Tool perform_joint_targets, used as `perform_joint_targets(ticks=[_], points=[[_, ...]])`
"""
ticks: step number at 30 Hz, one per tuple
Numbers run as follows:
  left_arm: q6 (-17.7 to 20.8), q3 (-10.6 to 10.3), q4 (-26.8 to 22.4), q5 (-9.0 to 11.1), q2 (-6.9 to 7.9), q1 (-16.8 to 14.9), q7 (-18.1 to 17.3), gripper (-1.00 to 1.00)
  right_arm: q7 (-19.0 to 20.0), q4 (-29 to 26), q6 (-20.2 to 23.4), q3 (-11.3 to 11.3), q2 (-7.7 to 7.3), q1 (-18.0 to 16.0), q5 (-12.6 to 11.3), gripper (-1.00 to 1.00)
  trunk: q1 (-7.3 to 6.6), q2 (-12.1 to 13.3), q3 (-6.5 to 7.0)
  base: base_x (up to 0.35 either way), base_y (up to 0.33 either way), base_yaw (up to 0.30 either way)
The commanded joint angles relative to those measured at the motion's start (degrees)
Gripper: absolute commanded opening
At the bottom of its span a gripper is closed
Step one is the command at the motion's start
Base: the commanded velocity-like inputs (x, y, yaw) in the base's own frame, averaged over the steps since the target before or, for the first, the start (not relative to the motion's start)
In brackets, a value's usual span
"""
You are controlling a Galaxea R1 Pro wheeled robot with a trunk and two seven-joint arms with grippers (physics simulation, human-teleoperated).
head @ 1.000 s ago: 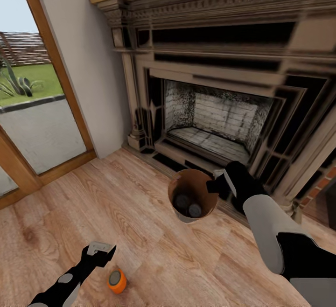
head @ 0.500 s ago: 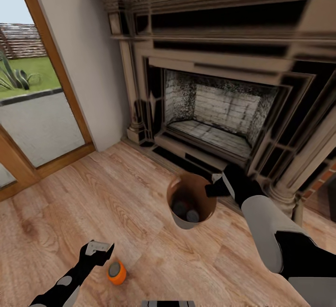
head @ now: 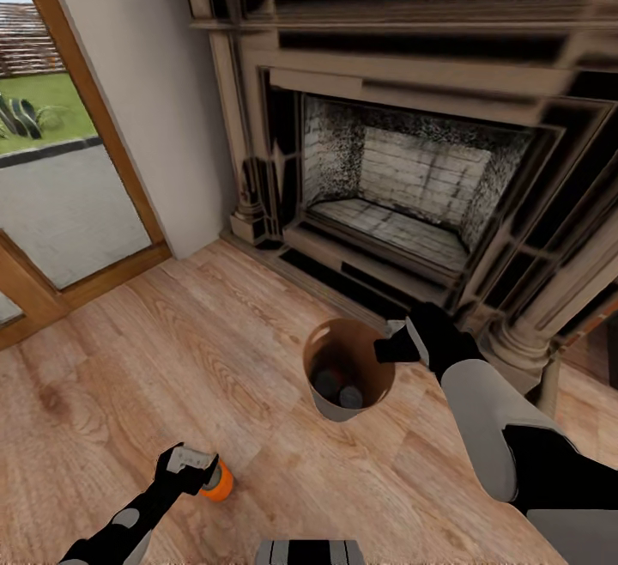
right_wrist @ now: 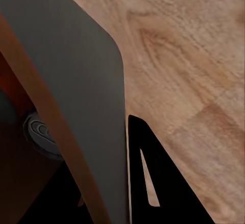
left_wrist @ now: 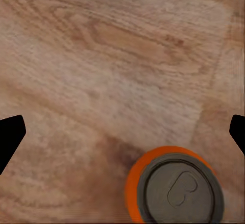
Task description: Put the three can of soda from the living room inside the tash can in the kitchen.
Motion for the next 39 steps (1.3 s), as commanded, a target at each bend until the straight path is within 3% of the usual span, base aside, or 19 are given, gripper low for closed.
perform_joint_targets(ticks=[1,21,29,39], points=[[0.01,-0.33,0.01,0.01,-0.20,0.00,-0.01,1.00,0.17,-0.01,0.18,-0.13,0.03,-0.04,-1.65,-1.00,0.01,-0.02,-0.31,0.000,0.000,0.000],[0.01,-0.91,-0.05,0.04,-0.71,0.00,0.00,1.00,0.14,-0.45,0.18,-0.26,-0.13,-1.55,-1.58,-1.00,0.01,-0.02,-1.66,0.000,0.000,0.000],[0.01,-0.91,-0.07,0.02,-0.72,0.00,-0.02,1.00,0.14,-0.60,0.18,-0.31,-0.45,-1.92,-1.57,-1.00,0.22,-0.13,-3.93,0.000,0.000,0.000],[-0.07,-0.98,-0.07,0.01,-0.72,0.00,-0.07,1.00,0.12,-0.91,0.18,-0.25,-0.01,-1.92,-1.56,-1.00,0.22,-0.13,-4.63,0.000,0.000,0.000]])
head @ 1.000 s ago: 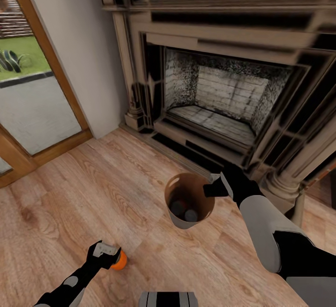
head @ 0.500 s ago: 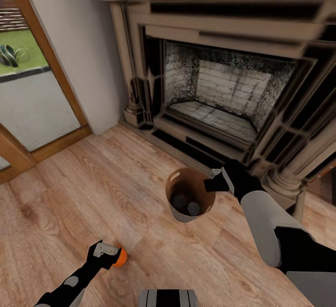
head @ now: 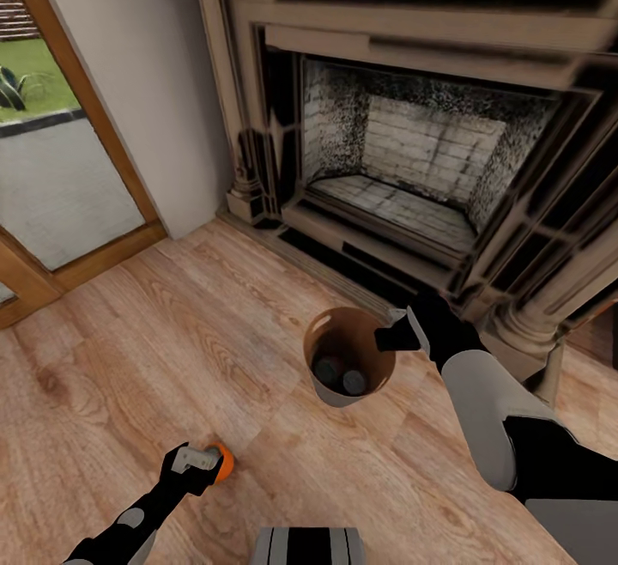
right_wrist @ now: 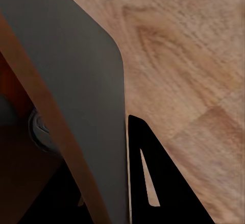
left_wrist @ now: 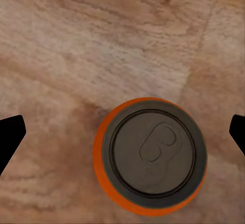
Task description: Put the three can of soda from the living room inside the tash can in the kitchen.
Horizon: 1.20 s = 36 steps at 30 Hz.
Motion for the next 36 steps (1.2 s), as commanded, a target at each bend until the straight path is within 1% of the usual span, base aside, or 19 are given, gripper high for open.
perform_joint_targets(ticks=[1,4,8,15,23,36], points=[[0.00,0.00,0.02,0.00,0.00,0.00,0.00,1.00,0.19,-0.02,0.19,-0.11,0.02,-0.01,-1.65,-1.00,-0.01,0.00,-0.07,0.000,0.000,0.000],[0.00,-0.01,0.01,0.00,0.00,0.00,0.04,1.00,0.20,-0.06,0.19,-0.09,0.03,0.01,-1.65,-1.00,-0.01,0.00,-0.26,0.000,0.000,0.000],[-0.01,0.02,0.02,0.00,-0.23,0.00,0.07,1.00,0.20,-0.20,0.19,-0.04,0.03,0.01,-1.65,-1.00,0.10,-0.06,-1.41,0.000,0.000,0.000],[-0.01,-0.01,0.00,0.08,-0.58,0.00,0.00,1.00,0.19,-0.25,0.19,0.00,0.03,0.07,-1.57,-1.00,0.10,-0.06,-1.84,0.001,0.000,0.000],[0.11,0.02,0.00,0.07,-0.61,0.00,-0.06,1.00,0.22,-0.25,0.19,0.06,0.11,0.10,-1.56,-1.00,0.10,-0.06,-2.02,0.087,0.000,0.000],[0.08,-0.02,0.00,0.09,-0.62,0.00,-0.10,1.00,0.24,-0.25,0.19,0.08,0.10,0.10,-1.56,-1.00,0.10,-0.06,-2.03,0.008,0.000,0.000]])
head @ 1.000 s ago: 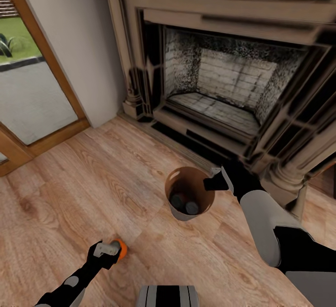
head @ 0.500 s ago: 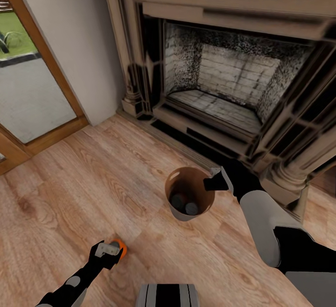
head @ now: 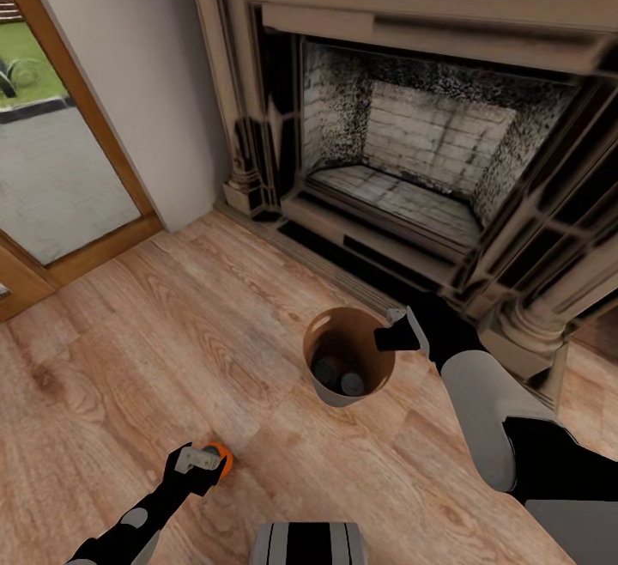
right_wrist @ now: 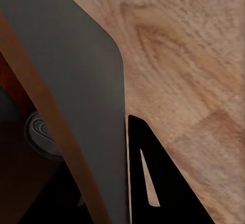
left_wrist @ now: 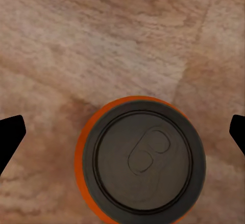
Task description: Put the three can of soda from the living room inside the tash can in the kitchen.
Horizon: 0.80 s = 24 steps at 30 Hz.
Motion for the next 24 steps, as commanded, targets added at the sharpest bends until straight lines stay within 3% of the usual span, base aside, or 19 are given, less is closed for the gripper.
perform_joint_targets(ticks=[1,10,24], points=[[0.00,0.00,0.00,0.00,0.00,0.00,0.00,1.00,0.20,0.00,0.18,-0.10,0.02,-0.02,-1.56,-1.00,-0.01,0.00,0.00,0.000,0.000,0.000],[0.00,-0.04,0.00,-0.07,-0.04,0.00,0.00,1.00,0.28,-0.16,0.18,-0.31,-0.27,-0.14,-1.63,-1.00,-0.01,0.00,0.00,0.000,0.000,0.000],[0.00,-0.09,0.04,-0.11,-0.07,0.00,-0.01,1.00,0.23,-8.83,0.18,-2.12,0.38,-0.19,-1.48,-1.00,-0.01,0.00,0.00,0.000,0.000,0.000]])
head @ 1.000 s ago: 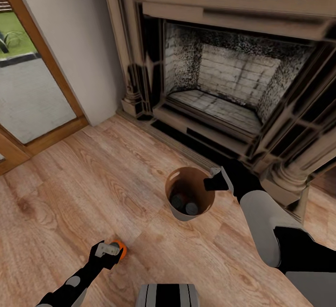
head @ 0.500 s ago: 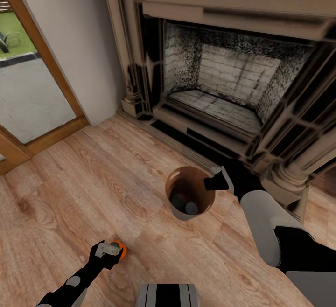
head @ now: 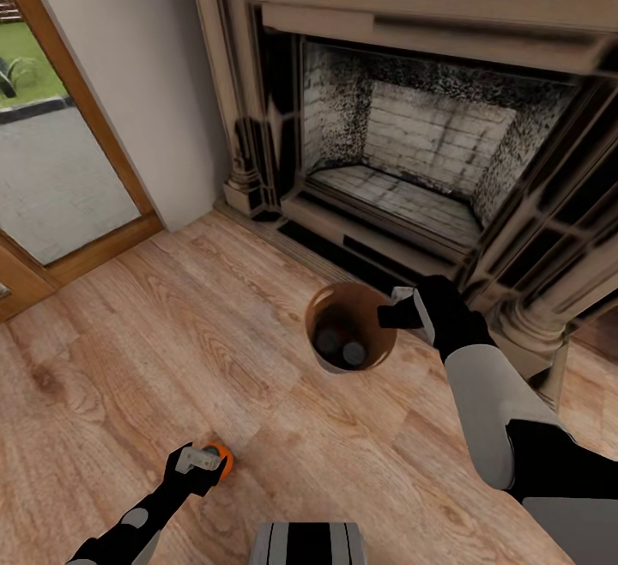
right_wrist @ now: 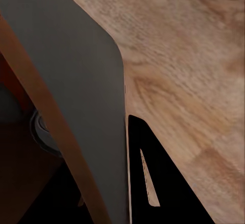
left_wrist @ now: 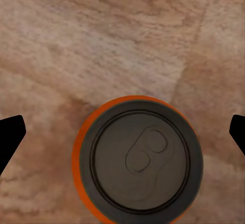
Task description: Put the three can of soda from the living room inside the tash can in the kitchen.
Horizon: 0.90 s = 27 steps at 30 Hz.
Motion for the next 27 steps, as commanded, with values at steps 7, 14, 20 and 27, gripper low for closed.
perform_joint_targets(ticks=[7,14,20,27], points=[[0.00,0.00,0.04,-0.05,-0.02,0.00,-0.04,1.00,0.22,-0.31,0.18,-0.46,-0.08,0.01,-1.40,-1.00,-0.01,0.00,0.00,0.000,0.000,0.000],[0.00,0.00,0.05,-0.06,-0.02,0.00,-0.08,1.00,0.26,-0.44,0.18,-0.16,0.11,0.07,-1.64,-1.00,-0.01,0.00,0.00,0.000,0.000,0.000],[0.00,0.00,0.05,-0.06,-0.02,0.00,-0.08,1.00,0.26,-0.48,0.18,-0.14,0.17,0.08,-1.68,-1.00,-0.01,0.00,-0.25,0.000,0.000,0.000],[0.03,0.00,0.05,-0.06,-0.02,0.00,-0.08,1.00,0.26,-0.56,0.18,-0.07,0.28,0.08,-1.68,-1.00,0.07,-0.04,-1.51,0.000,0.000,0.000]])
